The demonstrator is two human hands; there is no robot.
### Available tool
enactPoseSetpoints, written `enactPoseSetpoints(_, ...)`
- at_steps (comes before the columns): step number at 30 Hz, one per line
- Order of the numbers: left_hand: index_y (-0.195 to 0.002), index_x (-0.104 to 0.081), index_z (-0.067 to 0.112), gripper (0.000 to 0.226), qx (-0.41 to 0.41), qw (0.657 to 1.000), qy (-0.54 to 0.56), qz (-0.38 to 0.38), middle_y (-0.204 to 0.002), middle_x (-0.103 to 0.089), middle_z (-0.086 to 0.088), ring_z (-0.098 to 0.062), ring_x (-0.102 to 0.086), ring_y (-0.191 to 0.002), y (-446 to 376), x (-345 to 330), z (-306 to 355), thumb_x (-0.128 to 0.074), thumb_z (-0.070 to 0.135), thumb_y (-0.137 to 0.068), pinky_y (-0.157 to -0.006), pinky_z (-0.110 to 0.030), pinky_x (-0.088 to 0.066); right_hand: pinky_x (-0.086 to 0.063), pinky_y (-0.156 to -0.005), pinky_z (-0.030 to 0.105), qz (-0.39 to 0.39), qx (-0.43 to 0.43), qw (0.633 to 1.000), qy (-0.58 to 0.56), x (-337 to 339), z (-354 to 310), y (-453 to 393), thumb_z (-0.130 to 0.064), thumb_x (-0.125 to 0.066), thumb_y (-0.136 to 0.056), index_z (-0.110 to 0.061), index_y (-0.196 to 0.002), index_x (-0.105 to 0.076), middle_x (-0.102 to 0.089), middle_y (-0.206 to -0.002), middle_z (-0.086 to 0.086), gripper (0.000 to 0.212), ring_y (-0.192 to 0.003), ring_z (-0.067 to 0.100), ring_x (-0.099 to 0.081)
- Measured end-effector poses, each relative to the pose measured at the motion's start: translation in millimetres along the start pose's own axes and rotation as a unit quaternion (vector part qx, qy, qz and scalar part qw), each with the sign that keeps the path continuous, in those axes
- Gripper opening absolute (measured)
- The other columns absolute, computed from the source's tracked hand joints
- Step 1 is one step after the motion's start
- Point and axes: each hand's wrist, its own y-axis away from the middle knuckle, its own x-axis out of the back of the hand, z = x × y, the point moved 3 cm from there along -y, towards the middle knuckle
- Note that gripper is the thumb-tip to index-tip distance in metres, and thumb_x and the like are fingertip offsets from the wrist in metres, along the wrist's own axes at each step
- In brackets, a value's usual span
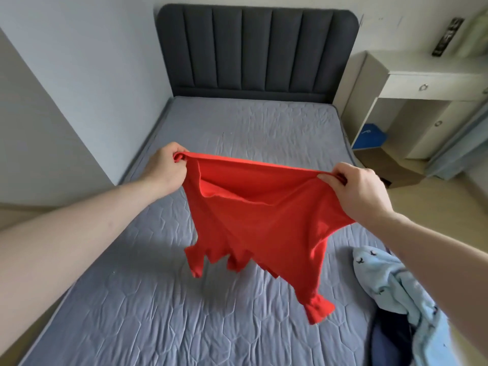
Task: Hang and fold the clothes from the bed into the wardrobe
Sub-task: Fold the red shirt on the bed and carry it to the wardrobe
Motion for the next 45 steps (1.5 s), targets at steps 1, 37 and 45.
enactPoseSetpoints(1, -0.107, -0.069, 0.019, 0.021, 0.0, 1.0, -0.01, 0.001, -0.103, -0.07, -0.001, -0.028, -0.068, -0.1, -2, -1, 0, -0.054, 0.011, -0.096, -0.086, -0.032, -0.049, -0.042, -0.061, 0.035, -0.009, 0.006, 1.0, 0.014, 1, 0, -5, -0.057, -0.06, -0.095, -0.018, -0.077, -0.059, -0.055, -0.063, -0.005, 0.043, -0.066, 0.028, -0.054)
enactPoseSetpoints(37, -0.077, -0.059, 0.021, 0.009, 0.05, 0.939, -0.139, -0.312, -0.081, -0.063, 0.01, -0.011, -0.052, -0.082, 366, -144, -312, -0.055, 0.012, -0.079, -0.07, -0.03, -0.037, -0.032, -0.056, 0.031, -0.58, -0.031, 0.813, 0.048, -208, 25, 412, -0.065, -0.065, -0.086, -0.021, -0.087, -0.061, -0.044, -0.069, -0.005, 0.044, -0.075, 0.02, -0.047)
enactPoseSetpoints(45, -0.075, -0.06, 0.04, 0.023, 0.126, 0.816, -0.22, -0.519, -0.11, -0.062, 0.015, -0.013, -0.062, -0.107, 378, -201, -373, -0.052, 0.018, -0.071, -0.096, -0.031, -0.049, -0.054, -0.082, 0.034, -0.616, -0.216, 0.757, 0.01, -263, 56, 464, -0.058, -0.071, -0.075, -0.036, -0.088, -0.067, -0.07, -0.093, -0.012, 0.026, -0.09, 0.013, -0.066)
